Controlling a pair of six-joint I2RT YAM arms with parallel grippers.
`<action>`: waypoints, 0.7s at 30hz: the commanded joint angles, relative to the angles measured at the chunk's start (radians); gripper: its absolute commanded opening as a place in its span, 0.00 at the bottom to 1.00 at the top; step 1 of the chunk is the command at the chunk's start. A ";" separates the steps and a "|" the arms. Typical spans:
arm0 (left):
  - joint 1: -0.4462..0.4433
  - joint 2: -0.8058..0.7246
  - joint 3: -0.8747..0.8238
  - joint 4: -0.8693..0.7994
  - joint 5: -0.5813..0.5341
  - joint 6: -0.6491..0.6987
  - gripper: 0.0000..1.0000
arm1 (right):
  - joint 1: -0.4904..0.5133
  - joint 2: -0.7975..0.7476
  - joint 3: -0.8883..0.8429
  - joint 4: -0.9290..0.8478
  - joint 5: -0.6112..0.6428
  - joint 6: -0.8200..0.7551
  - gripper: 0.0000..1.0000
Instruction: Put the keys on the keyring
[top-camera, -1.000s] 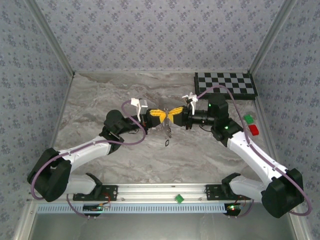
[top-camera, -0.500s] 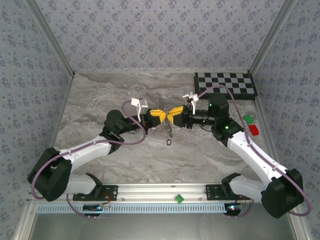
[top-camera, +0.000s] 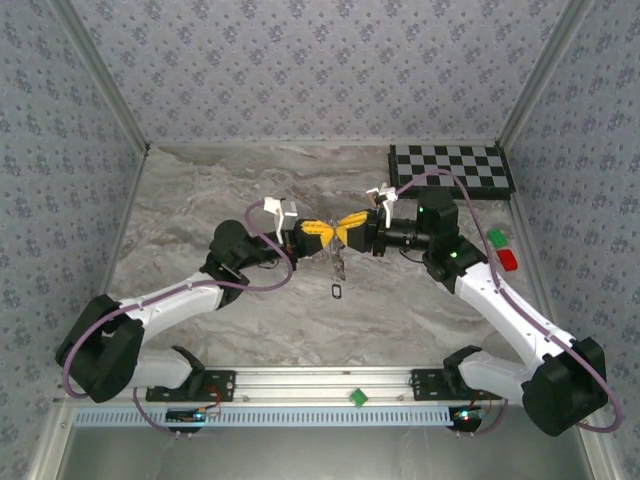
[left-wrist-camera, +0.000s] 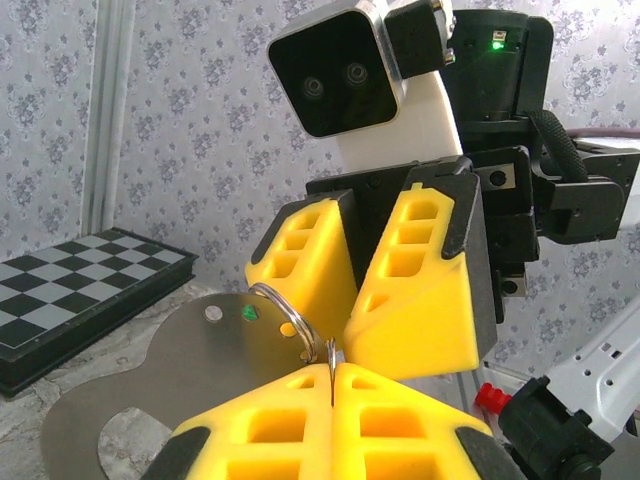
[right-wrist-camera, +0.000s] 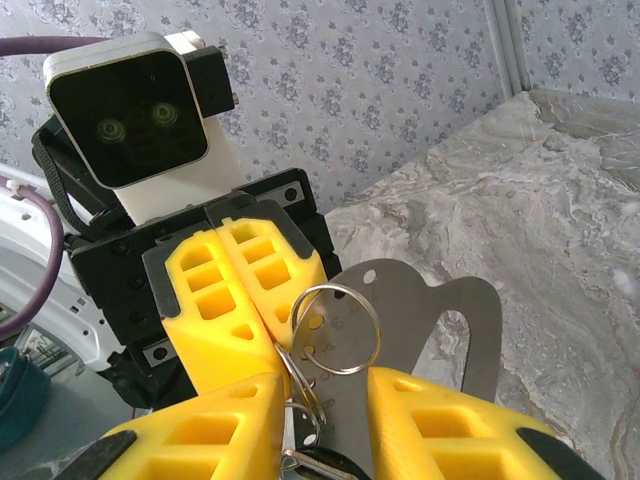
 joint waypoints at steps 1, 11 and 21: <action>-0.006 0.005 0.020 0.057 0.028 -0.009 0.00 | 0.010 0.009 0.036 -0.012 -0.038 -0.021 0.24; -0.004 0.006 0.019 0.056 0.015 -0.007 0.00 | 0.032 0.026 0.051 -0.055 -0.069 -0.050 0.05; 0.000 0.002 0.016 0.057 0.014 -0.011 0.00 | 0.008 -0.002 0.062 -0.135 -0.043 -0.096 0.07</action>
